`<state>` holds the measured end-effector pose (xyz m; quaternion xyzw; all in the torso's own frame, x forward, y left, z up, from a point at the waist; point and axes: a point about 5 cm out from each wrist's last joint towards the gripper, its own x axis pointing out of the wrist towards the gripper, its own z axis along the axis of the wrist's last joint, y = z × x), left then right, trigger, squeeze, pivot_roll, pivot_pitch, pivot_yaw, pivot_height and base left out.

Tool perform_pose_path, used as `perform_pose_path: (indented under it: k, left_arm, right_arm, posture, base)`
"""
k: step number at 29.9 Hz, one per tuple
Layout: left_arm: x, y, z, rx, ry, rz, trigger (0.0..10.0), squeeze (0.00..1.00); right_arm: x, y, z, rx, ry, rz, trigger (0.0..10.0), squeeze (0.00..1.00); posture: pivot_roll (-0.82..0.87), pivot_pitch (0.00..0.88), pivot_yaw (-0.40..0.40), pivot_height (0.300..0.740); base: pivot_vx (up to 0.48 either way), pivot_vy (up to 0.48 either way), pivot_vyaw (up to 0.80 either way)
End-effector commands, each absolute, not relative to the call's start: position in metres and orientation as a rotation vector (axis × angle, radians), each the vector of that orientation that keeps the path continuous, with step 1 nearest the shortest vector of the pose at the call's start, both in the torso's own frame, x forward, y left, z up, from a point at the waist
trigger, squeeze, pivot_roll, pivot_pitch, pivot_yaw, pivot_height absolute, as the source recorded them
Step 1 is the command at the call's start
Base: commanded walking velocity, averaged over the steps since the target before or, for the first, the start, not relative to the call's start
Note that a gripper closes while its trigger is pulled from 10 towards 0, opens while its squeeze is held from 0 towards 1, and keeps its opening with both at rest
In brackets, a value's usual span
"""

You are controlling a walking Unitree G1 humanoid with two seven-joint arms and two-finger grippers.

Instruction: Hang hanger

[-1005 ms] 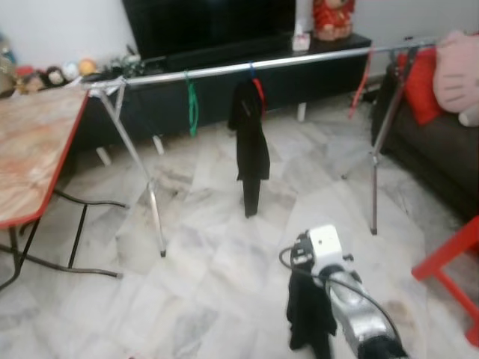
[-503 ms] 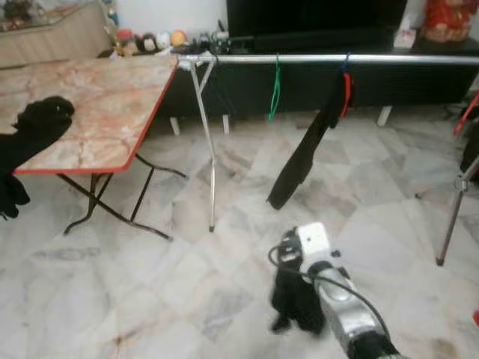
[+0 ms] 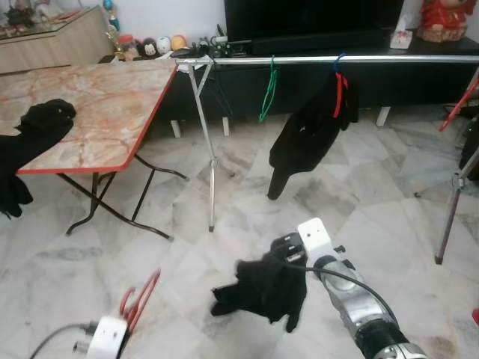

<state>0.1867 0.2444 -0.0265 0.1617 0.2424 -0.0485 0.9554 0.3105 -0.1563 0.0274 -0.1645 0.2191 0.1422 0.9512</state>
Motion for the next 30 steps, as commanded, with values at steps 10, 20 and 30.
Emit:
perform_pose_path:
  k: [10, 20, 30]
  left_arm:
    - [0.223, 0.212, 0.028, 0.344, 0.394, -0.519, 10.0, 0.00]
    - [0.214, 0.204, 0.062, 0.368, 0.515, -0.780, 10.0, 0.00]
    - [0.215, 0.185, 0.092, 0.244, 0.503, -0.900, 10.0, 0.00]
  right_arm:
    - [0.331, -0.137, 0.060, -0.465, 0.412, 0.539, 10.0, 0.00]
    - [0.334, -0.139, 0.066, -0.509, 0.443, 0.580, 10.0, 0.00]
    - [0.334, -0.132, 0.066, -0.501, 0.454, 0.585, 10.0, 0.00]
  posture:
    - [-0.13, 0.000, 0.092, 0.732]
    - [-0.12, 0.000, 0.086, 0.732]
    - [-0.11, 0.000, 0.085, 0.732]
  base:
    - [0.000, 0.000, 0.00]
    - [0.000, 0.000, 0.00]
    - [0.000, 0.000, 0.00]
